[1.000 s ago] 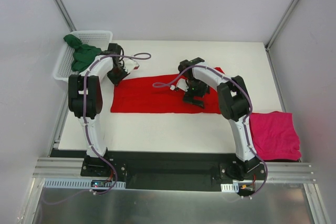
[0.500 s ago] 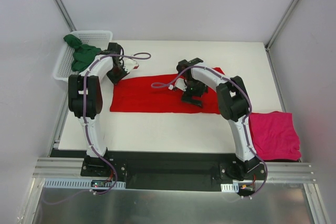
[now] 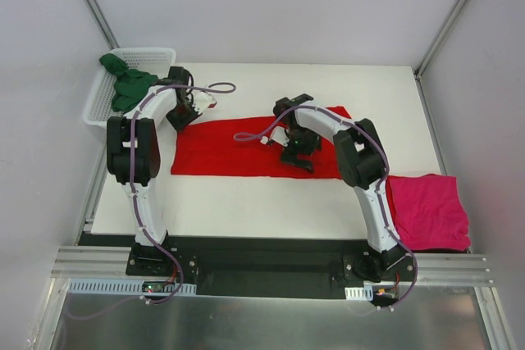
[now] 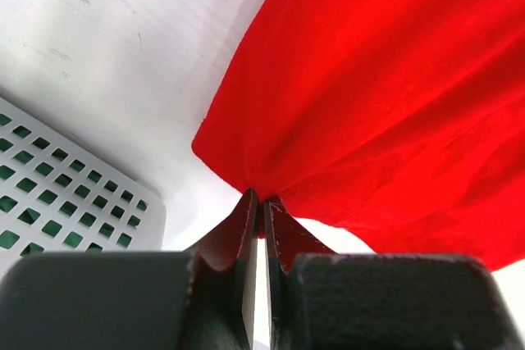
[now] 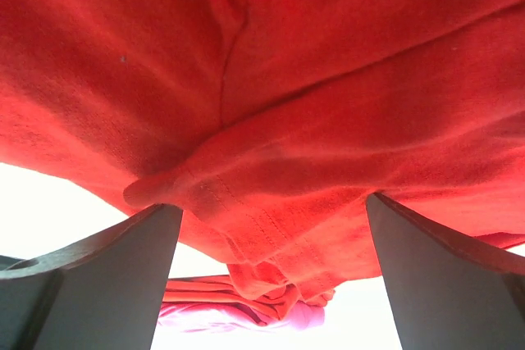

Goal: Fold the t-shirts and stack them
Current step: Fold the other side of the tshirt into a rectangle

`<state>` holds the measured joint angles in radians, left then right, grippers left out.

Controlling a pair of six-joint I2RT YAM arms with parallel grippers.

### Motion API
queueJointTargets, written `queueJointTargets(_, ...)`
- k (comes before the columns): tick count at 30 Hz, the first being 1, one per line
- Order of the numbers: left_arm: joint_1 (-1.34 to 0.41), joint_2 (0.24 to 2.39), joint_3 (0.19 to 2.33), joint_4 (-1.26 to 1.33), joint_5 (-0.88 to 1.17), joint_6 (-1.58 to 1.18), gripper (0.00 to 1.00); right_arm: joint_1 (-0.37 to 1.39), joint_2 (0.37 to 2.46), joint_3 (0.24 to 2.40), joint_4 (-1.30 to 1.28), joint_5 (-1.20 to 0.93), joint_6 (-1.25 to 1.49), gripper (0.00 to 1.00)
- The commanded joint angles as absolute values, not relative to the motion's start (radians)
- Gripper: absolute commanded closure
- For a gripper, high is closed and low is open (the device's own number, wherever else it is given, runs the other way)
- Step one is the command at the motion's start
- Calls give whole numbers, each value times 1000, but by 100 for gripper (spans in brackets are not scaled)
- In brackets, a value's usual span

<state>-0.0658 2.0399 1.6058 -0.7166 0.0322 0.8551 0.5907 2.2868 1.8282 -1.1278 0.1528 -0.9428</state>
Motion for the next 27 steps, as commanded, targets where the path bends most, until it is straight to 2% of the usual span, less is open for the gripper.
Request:
queueJointTargets(1,-67,1997,1651,-744,5,880,98,601,2292,1825,-1181,123,-939,2)
queueJointTargets(23,-67,2046,1689,-746,-103,950,91,609,2310,1855,-1193,155,-963,2)
queueJointTargets(27,-67,2057,1692,-746,-115,948,84,611,2315,1871,-1200,161,-963,2)
